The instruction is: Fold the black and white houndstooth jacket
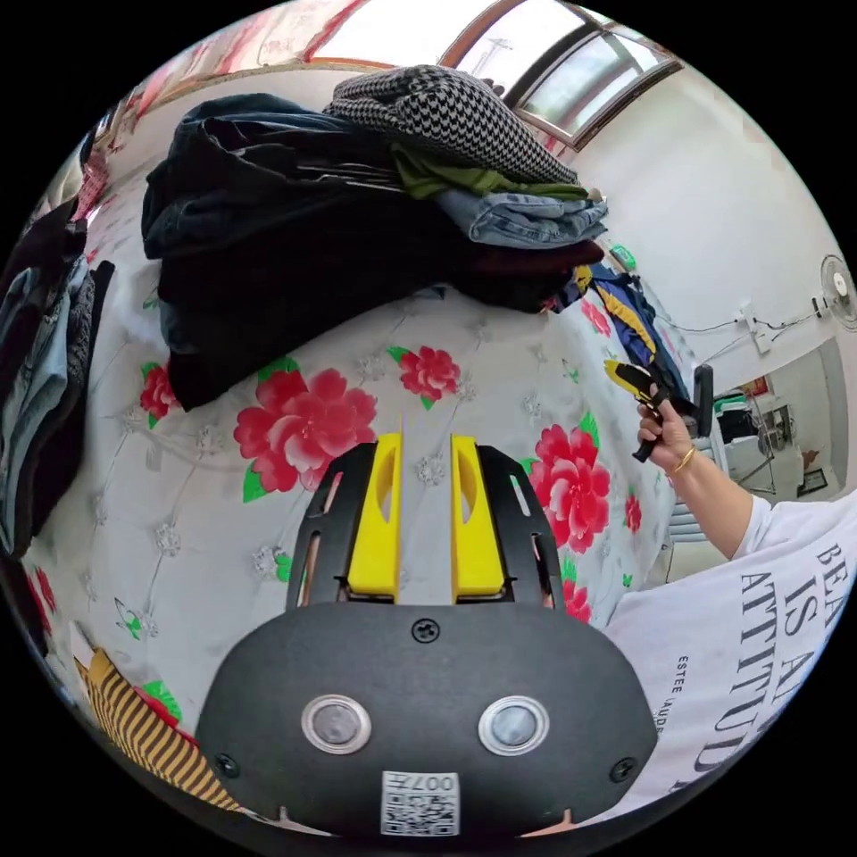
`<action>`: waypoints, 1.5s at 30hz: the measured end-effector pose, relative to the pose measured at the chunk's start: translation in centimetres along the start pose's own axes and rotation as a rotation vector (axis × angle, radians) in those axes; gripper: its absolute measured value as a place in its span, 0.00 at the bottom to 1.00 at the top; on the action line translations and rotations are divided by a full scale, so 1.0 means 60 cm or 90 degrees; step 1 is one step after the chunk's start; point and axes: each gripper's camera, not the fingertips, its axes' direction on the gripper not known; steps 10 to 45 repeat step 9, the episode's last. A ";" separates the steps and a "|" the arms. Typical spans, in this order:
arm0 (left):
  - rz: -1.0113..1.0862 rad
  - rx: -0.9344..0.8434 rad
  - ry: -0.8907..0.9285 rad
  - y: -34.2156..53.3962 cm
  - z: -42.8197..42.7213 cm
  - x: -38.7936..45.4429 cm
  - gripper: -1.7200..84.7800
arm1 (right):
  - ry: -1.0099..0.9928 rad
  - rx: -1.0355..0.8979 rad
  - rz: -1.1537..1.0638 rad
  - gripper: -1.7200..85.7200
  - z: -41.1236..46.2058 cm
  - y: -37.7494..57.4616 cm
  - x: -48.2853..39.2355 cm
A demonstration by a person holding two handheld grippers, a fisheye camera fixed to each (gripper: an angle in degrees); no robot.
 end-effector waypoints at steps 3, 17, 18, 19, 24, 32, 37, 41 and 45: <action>0.022 -0.067 -0.080 0.048 0.051 0.052 0.11 | 0.130 0.024 0.003 0.11 -0.044 -0.018 0.064; -0.016 -0.149 -0.120 0.055 0.147 0.068 0.11 | 0.289 0.072 0.072 0.11 -0.118 -0.129 0.189; -0.016 -0.149 -0.120 0.055 0.147 0.068 0.11 | 0.289 0.072 0.072 0.11 -0.118 -0.129 0.189; -0.016 -0.149 -0.120 0.055 0.147 0.068 0.11 | 0.289 0.072 0.072 0.11 -0.118 -0.129 0.189; -0.016 -0.149 -0.120 0.055 0.147 0.068 0.11 | 0.289 0.072 0.072 0.11 -0.118 -0.129 0.189; -0.016 -0.149 -0.120 0.055 0.147 0.068 0.11 | 0.289 0.072 0.072 0.11 -0.118 -0.129 0.189; -0.016 -0.149 -0.120 0.055 0.147 0.068 0.11 | 0.289 0.072 0.072 0.11 -0.118 -0.129 0.189; -0.016 -0.149 -0.120 0.055 0.147 0.068 0.11 | 0.289 0.072 0.072 0.11 -0.118 -0.129 0.189; -0.016 -0.149 -0.120 0.055 0.147 0.068 0.11 | 0.289 0.072 0.072 0.11 -0.118 -0.129 0.189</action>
